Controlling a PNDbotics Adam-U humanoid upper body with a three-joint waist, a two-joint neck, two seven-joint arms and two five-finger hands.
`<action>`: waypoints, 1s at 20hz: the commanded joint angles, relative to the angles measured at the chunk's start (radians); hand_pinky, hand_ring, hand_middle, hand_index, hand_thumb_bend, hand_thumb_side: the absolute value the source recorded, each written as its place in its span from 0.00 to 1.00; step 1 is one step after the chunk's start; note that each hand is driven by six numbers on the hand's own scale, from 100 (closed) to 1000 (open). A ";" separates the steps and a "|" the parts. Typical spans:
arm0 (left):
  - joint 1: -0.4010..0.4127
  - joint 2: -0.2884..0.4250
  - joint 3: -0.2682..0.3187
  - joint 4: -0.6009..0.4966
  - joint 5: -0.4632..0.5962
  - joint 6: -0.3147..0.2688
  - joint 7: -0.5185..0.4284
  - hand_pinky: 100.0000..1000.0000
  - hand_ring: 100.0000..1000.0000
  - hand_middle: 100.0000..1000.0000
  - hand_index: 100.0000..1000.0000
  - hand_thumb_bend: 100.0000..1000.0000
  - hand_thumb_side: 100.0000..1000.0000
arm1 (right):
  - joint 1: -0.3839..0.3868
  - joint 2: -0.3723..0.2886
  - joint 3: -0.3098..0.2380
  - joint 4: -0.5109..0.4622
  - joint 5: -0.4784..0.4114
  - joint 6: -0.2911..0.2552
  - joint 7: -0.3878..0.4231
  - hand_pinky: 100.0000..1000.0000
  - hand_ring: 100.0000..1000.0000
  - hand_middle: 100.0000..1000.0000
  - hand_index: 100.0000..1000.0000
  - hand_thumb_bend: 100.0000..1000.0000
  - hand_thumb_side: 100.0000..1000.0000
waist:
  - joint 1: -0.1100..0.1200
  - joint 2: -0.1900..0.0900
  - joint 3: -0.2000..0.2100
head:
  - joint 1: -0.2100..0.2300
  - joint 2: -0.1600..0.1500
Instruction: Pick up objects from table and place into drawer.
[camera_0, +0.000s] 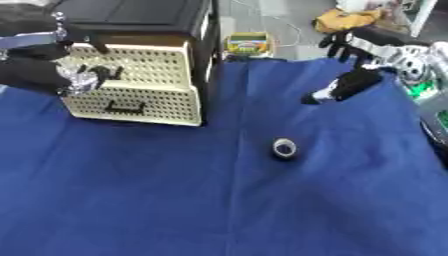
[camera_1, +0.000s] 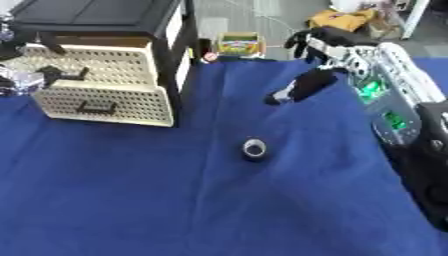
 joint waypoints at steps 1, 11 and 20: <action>-0.015 0.016 0.008 0.009 -0.008 0.003 0.006 0.00 0.00 0.00 0.84 0.06 0.93 | -0.024 -0.025 -0.011 -0.026 0.005 0.002 -0.005 0.61 0.74 0.73 0.91 0.65 0.37 | 0.001 -0.016 -0.001 | 0.005 -0.014; -0.014 -0.002 0.003 0.080 -0.038 -0.011 -0.017 0.00 0.00 0.00 0.89 0.18 1.00 | -0.025 -0.025 -0.013 -0.033 0.001 0.008 -0.009 0.61 0.74 0.73 0.91 0.63 0.36 | 0.000 -0.010 -0.011 | 0.013 -0.027; -0.010 -0.017 0.001 0.141 -0.070 -0.049 -0.028 0.00 0.00 0.00 0.90 0.16 0.82 | -0.035 -0.015 -0.016 -0.022 0.001 0.015 -0.010 0.60 0.73 0.72 0.90 0.65 0.35 | 0.000 0.000 -0.022 | 0.022 -0.038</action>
